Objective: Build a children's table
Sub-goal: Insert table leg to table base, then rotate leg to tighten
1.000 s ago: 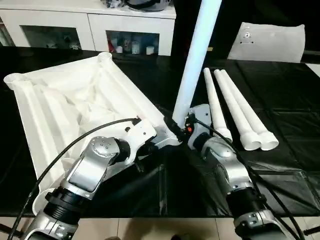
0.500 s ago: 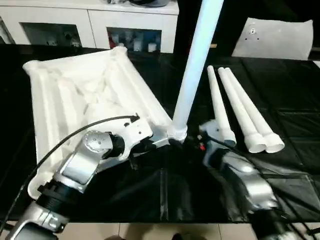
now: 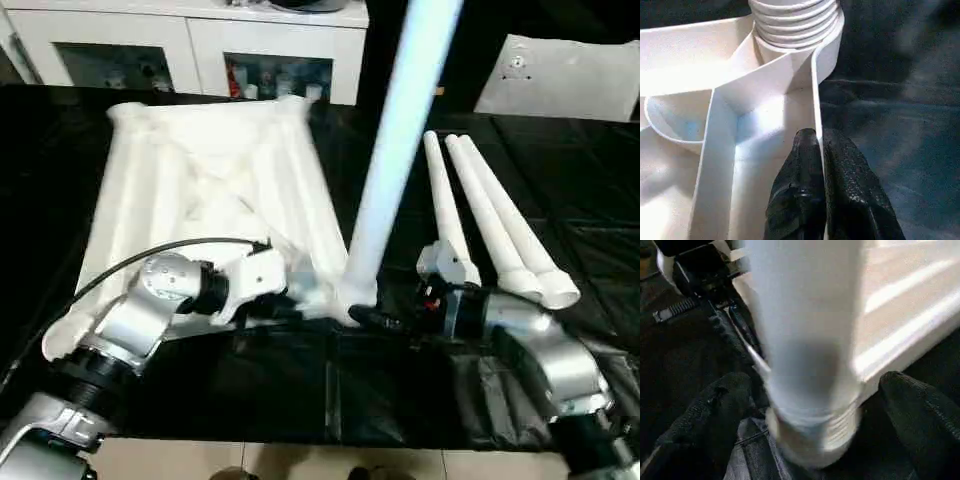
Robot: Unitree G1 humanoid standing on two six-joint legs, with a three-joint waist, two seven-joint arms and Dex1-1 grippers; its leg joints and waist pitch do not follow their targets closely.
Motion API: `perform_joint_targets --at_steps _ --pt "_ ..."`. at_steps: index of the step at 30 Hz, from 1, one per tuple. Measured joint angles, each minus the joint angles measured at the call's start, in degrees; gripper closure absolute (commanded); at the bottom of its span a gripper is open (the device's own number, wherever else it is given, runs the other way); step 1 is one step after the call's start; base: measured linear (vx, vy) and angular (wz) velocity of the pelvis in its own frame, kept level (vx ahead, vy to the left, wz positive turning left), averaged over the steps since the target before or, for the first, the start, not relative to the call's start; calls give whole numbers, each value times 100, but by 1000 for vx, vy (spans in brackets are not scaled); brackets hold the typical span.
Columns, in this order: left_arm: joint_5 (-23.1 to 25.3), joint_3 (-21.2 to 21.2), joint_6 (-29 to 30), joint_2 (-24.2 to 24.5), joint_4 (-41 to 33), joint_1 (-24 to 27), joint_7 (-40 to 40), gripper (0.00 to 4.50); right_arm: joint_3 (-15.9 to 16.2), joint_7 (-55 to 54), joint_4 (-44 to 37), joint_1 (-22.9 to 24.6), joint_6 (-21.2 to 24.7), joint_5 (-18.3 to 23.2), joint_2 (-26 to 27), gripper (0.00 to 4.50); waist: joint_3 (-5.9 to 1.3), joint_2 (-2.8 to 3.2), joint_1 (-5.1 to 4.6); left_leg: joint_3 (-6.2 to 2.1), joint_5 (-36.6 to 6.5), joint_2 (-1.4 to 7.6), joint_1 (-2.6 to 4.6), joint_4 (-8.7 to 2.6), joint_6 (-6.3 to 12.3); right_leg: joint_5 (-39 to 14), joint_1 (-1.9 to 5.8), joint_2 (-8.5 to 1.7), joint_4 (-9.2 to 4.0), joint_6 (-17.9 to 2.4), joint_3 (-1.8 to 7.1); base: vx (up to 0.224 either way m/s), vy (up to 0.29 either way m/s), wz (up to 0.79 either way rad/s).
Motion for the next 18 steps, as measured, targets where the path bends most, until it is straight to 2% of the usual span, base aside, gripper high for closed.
perform_joint_targets --at_steps 5,9,18 --pt "0 -166 -264 44 119 -124 -326 450 278 531 43 -131 -14 -11 -154 1 0 0 20 2 1 1 1 7 2 1 2 -1 8 -1 0 0 0 0" --pt "8 -214 -458 41 281 -214 -490 450 489 836 264 -229 -10 -22 -157 39 0 -1 17 2 1 4 1 22 3 1 0 -1 28 -1 1 0 0 0" --pt "14 -288 -611 -6 455 -307 -593 450 630 1031 626 -455 -88 -137 -168 124 -1 -2 37 3 1 11 3 59 2 -1 0 -1 66 -3 2 0 0 0"
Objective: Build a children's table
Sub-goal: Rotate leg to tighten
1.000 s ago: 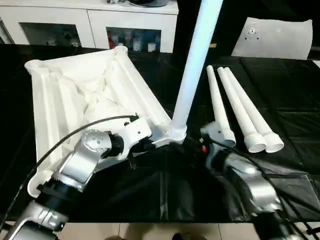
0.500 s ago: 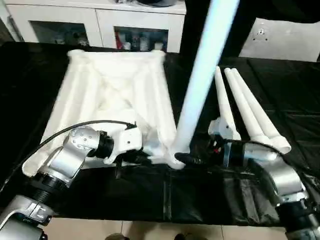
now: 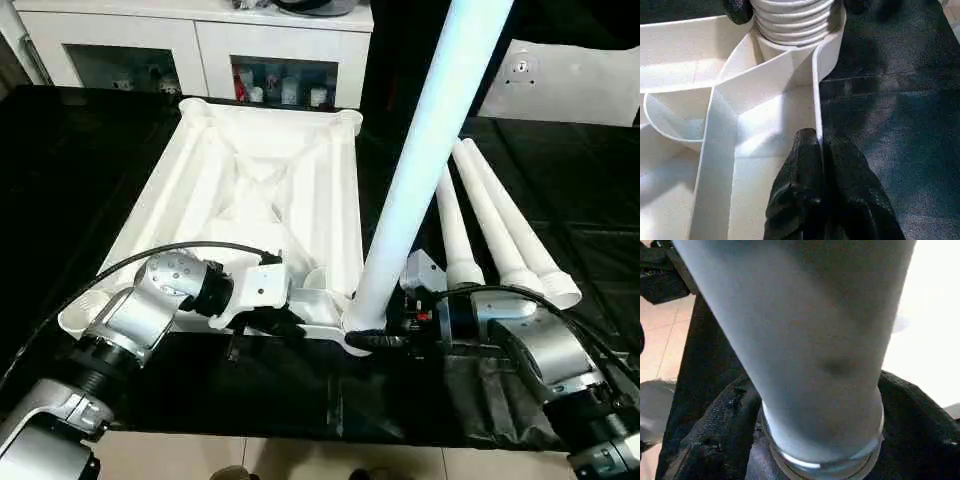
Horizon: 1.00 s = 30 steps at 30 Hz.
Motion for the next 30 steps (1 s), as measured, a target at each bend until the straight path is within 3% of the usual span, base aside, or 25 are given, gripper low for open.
perform_joint_targets --at_steps 6,12,16,20,21,24,30 --pt "3 -12 -4 0 3 -1 -27 450 26 113 53 -52 9 -8 -15 165 0 0 29 0 1 4 0 8 -2 -4 0 0 17 -5 -2 0 0 0" --pt "-1 3 18 3 6 12 -24 450 8 117 50 -34 63 -6 24 170 0 1 27 0 0 5 0 17 -3 -4 1 0 22 -5 -1 0 0 0" --pt "-53 207 431 10 -239 207 129 450 -119 -192 -132 220 191 38 273 171 -1 7 10 3 -7 9 4 12 -20 -5 10 1 25 -8 -2 0 0 0" --pt "-62 510 1149 -110 -714 582 697 450 -365 -1111 -211 497 198 -37 791 171 -7 17 -100 4 -14 10 24 16 -43 1 24 2 27 -15 0 0 0 0" --pt "35 655 1546 -302 -944 756 1094 450 -535 -1733 -205 601 180 -128 1134 171 -7 19 -164 4 -11 10 36 25 -47 -7 26 2 27 0 0 0 0 0" --pt "100 737 2179 -704 -1311 936 1698 450 -726 -2581 -160 606 212 -275 1434 171 -2 24 -269 4 -12 7 34 40 -46 -12 22 0 12 9 2 0 0 0" --pt "452 892 3282 -1739 -1736 1110 3135 450 -1198 -4327 289 299 270 -628 2371 172 2 23 -297 -2 -12 5 55 39 -44 -15 21 0 -26 13 -5 0 0 0"
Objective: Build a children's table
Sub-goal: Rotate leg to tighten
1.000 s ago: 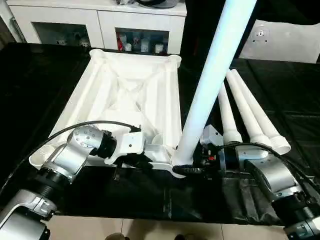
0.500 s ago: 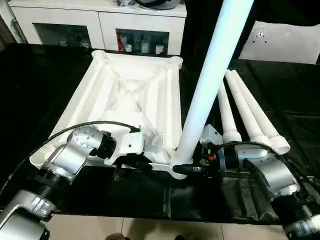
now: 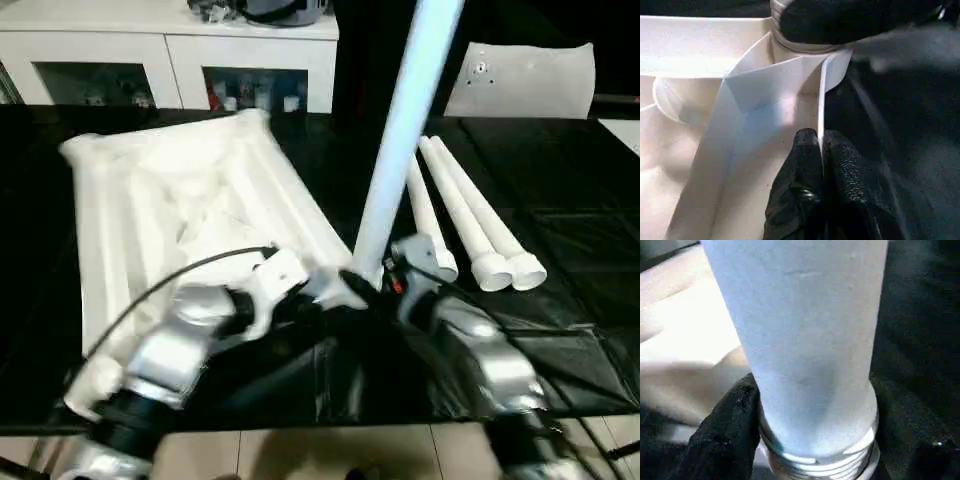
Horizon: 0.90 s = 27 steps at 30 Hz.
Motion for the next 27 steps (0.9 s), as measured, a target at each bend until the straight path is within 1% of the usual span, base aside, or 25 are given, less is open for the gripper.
perform_joint_targets --at_steps 3,4,6,8,9,10,12,14,15,16,18,20,23,24,26,27 --pt "119 -21 174 -211 11 -71 350 450 -49 -490 219 -224 -2 -124 205 172 4 10 -39 -7 0 -1 -16 -15 0 0 0 0 -51 0 -14 0 0 0" --pt "138 -29 231 -237 18 -110 390 450 -116 -525 274 -264 -15 -124 256 137 3 6 -47 -9 0 -1 -43 -11 0 0 -12 0 -57 0 -14 0 0 0" --pt "165 -62 231 -230 17 -134 391 450 -128 -526 276 -272 -22 -121 260 102 3 6 -45 -7 0 -5 -51 -5 2 1 -14 0 -59 -1 -2 0 0 0" --pt "180 -99 225 -204 18 -158 383 450 -128 -525 267 -271 -24 -118 280 96 3 6 -48 -5 1 -6 -54 -3 2 1 -12 0 -58 -1 2 0 0 0" --pt "191 -132 209 -163 18 -181 359 450 -127 -520 262 -267 -36 -118 290 76 2 4 -47 -5 1 -5 -56 -4 2 2 -12 0 -58 -2 1 0 0 0" --pt "195 -158 158 -96 33 -207 323 450 -127 -494 247 -240 -74 -119 285 76 1 3 -44 -5 0 -4 -56 -5 2 4 -13 0 -56 -2 0 0 0 0" --pt "154 -201 -33 49 108 -253 199 450 -111 -331 154 -99 -216 -113 216 54 2 2 -26 -4 0 -4 -58 -7 2 16 -13 0 -47 -2 1 0 0 0" --pt "111 -208 -237 159 196 -276 69 450 -41 -67 55 35 -371 -95 16 41 2 2 -3 -5 0 -2 -61 -9 2 38 -15 0 -45 5 0 0 0 0" --pt "74 -228 -386 277 215 -280 -40 450 30 205 -54 140 -429 -46 -177 30 3 2 25 -4 0 -1 -61 -15 2 54 -16 1 -44 17 -1 0 0 0" --pt "55 -219 -464 352 241 -288 -93 450 47 371 -81 186 -445 -25 -253 17 3 2 37 -5 0 2 -60 -18 2 66 -19 2 -42 23 -1 0 0 0" --pt "35 -199 -712 495 332 -312 -294 450 62 655 -144 257 -463 43 -403 5 4 3 38 -3 1 4 -72 -43 1 72 -24 6 -39 18 -4 0 0 0" --pt "-39 -198 -1000 694 411 -326 -567 450 148 1016 -257 299 -533 95 -721 2 4 3 44 -3 1 6 -77 -60 1 84 -30 7 -39 -4 -8 0 0 0" --pt "-157 -193 -1449 953 555 -336 -948 450 149 1626 -326 297 -693 177 -1153 2 4 3 59 1 9 10 -85 -71 21 67 -35 9 -42 -3 -13 0 0 0" --pt "-228 -202 -1637 1026 651 -347 -1132 450 157 1931 -373 298 -705 231 -1313 2 4 2 59 3 14 10 -87 -71 42 60 -36 9 -43 -6 -13 0 0 0" --pt "-316 -206 -1812 1126 743 -360 -1380 450 169 2306 -444 297 -704 350 -1502 2 4 2 77 6 8 9 -89 -71 52 54 -37 7 -44 -14 -13 0 0 0" --pt "-369 -247 -1966 1212 841 -409 -1575 450 248 2604 -488 294 -703 406 -1660 2 4 2 97 7 6 9 -87 -67 56 53 -37 6 -43 -16 -13 0 0 0"
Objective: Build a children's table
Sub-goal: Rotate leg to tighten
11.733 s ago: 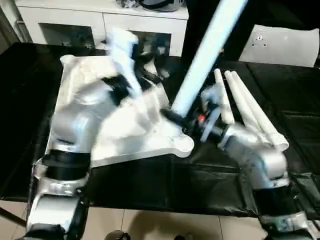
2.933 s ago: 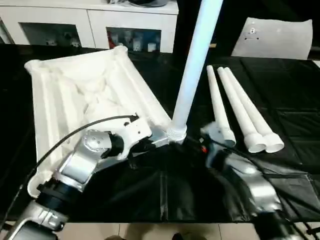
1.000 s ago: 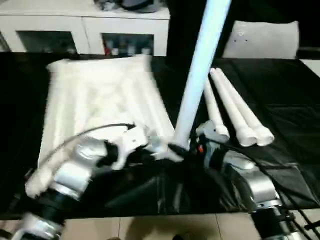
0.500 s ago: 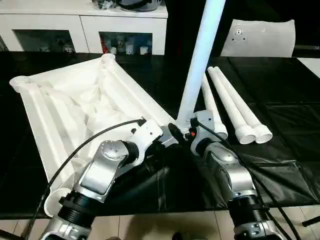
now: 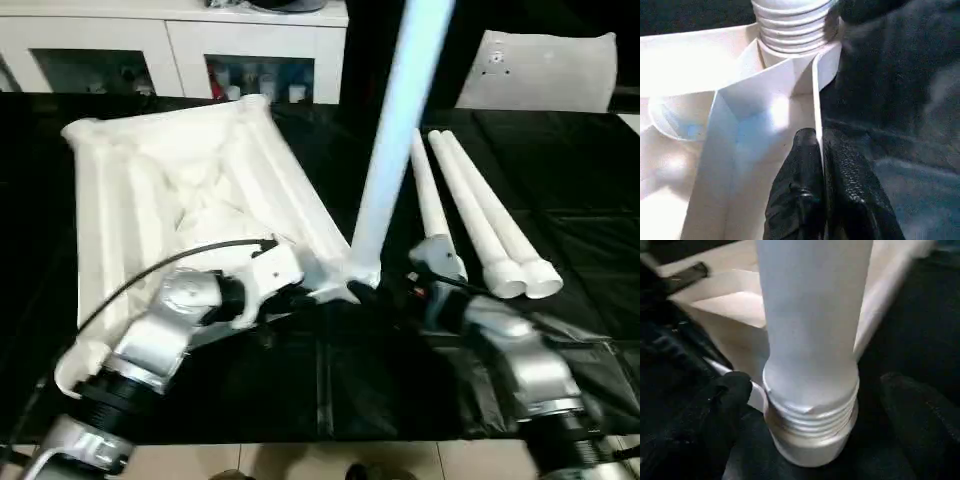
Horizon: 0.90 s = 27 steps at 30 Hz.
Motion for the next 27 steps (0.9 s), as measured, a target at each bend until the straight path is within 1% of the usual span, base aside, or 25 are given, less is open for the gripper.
perform_joint_targets --at_steps 2,3,6,8,11,13,17,18,20,21,22,24,25,27 --pt "-57 -44 -235 113 157 -66 -285 450 121 438 -20 -1 3 22 -207 2 2 -4 34 0 -1 0 11 7 2 0 0 -1 4 0 0 0 0 0" --pt "-110 -59 -377 183 283 -121 -518 450 217 748 -20 -3 13 86 -346 2 3 -5 68 2 0 0 21 9 2 1 0 -3 5 -1 0 0 0 0" --pt "-206 -94 -649 298 489 -185 -948 450 341 1211 -19 -72 21 190 -480 2 3 -6 124 4 0 1 28 18 1 3 4 -5 12 -3 1 0 0 0" --pt "-211 -157 -796 311 603 -252 -1116 450 417 1414 2 -161 23 216 -489 29 5 -10 141 4 1 1 28 24 0 5 7 -7 14 -6 1 0 0 0" --pt "-207 -290 -1000 366 735 -375 -1310 450 533 1648 70 -325 26 215 -497 49 5 -18 158 4 1 0 28 31 0 8 10 -9 18 -11 1 0 0 0" --pt "-209 -331 -1156 383 814 -424 -1441 450 606 1787 183 -387 25 217 -495 75 8 -25 163 4 1 0 27 33 0 8 11 -9 18 -11 1 0 0 0" --pt "-209 -387 -1389 391 1033 -558 -1707 450 727 2055 294 -510 24 217 -543 113 10 -29 168 5 1 1 27 33 1 8 10 -10 20 -11 0 0 0 0" --pt "-209 -408 -1456 392 1093 -595 -1770 450 760 2131 315 -539 24 217 -572 113 10 -29 173 5 2 1 27 33 2 8 10 -10 21 -11 0 0 0 0" --pt "-209 -448 -1550 395 1163 -647 -1837 450 796 2222 341 -587 20 210 -609 137 10 -29 178 5 2 1 27 34 2 8 10 -10 22 -11 1 0 0 0" --pt "-208 -458 -1579 397 1176 -656 -1866 450 814 2279 341 -601 16 203 -625 137 10 -29 178 6 2 1 28 34 2 8 10 -10 24 -11 1 0 0 0" --pt "-208 -465 -1599 397 1187 -662 -1879 450 825 2304 343 -601 11 202 -633 157 11 -31 180 6 2 2 28 34 2 8 10 -10 25 -11 1 0 0 0" --pt "-206 -506 -1653 398 1260 -723 -1919 450 845 2349 375 -623 -5 202 -648 163 11 -31 184 6 2 2 30 36 1 8 10 -10 28 -11 1 0 0 0" --pt "-207 -508 -1674 395 1308 -753 -1938 450 859 2357 395 -642 -13 202 -651 174 11 -31 184 6 2 2 30 37 1 8 10 -10 30 -11 1 0 0 0" --pt "-207 -508 -1712 391 1363 -786 -1948 450 868 2364 421 -652 -64 191 -652 178 11 -31 189 6 2 2 31 38 0 8 10 -10 32 -11 2 0 0 0"
